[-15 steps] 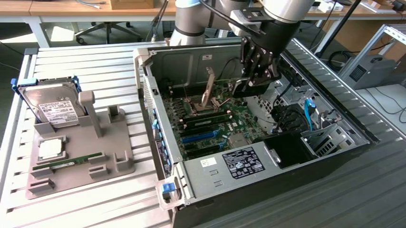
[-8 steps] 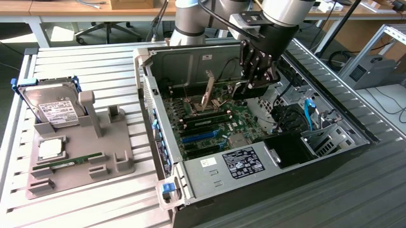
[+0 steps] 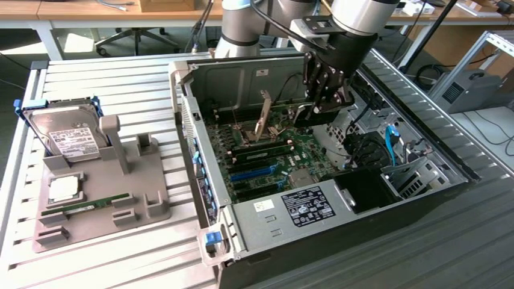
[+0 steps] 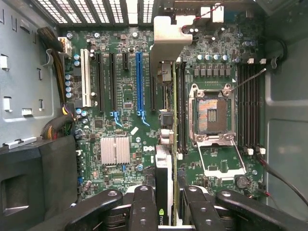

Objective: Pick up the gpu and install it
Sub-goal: 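Insert the gpu into the slot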

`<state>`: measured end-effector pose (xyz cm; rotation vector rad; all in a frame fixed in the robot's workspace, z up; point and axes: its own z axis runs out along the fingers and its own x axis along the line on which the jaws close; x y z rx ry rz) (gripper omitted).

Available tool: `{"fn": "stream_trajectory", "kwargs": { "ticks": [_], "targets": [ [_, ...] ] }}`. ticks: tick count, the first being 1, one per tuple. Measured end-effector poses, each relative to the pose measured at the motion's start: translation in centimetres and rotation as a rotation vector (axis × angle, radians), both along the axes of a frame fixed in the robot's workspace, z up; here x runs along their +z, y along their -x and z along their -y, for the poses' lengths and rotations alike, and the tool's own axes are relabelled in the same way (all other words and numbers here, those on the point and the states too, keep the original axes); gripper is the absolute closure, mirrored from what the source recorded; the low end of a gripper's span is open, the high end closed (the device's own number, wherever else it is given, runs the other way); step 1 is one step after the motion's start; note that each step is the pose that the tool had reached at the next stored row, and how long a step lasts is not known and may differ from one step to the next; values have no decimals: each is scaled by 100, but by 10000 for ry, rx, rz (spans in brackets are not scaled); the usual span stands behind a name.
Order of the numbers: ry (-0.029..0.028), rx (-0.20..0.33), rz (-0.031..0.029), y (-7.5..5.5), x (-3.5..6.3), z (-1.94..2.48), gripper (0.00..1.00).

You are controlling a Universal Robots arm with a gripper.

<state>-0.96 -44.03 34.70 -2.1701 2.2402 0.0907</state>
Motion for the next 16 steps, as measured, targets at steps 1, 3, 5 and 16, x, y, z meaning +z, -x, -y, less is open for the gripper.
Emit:
{"fn": "stream_trajectory", "kwargs": {
  "ticks": [1, 3, 5, 16],
  "targets": [
    [0, -11, 0, 0, 0, 0, 73],
    [0, -60, 0, 0, -1, 0, 73],
    [0, -62, 1, 0, 0, 0, 73],
    [0, -63, 1, 4, -2, 53, 73]
  ]
}}
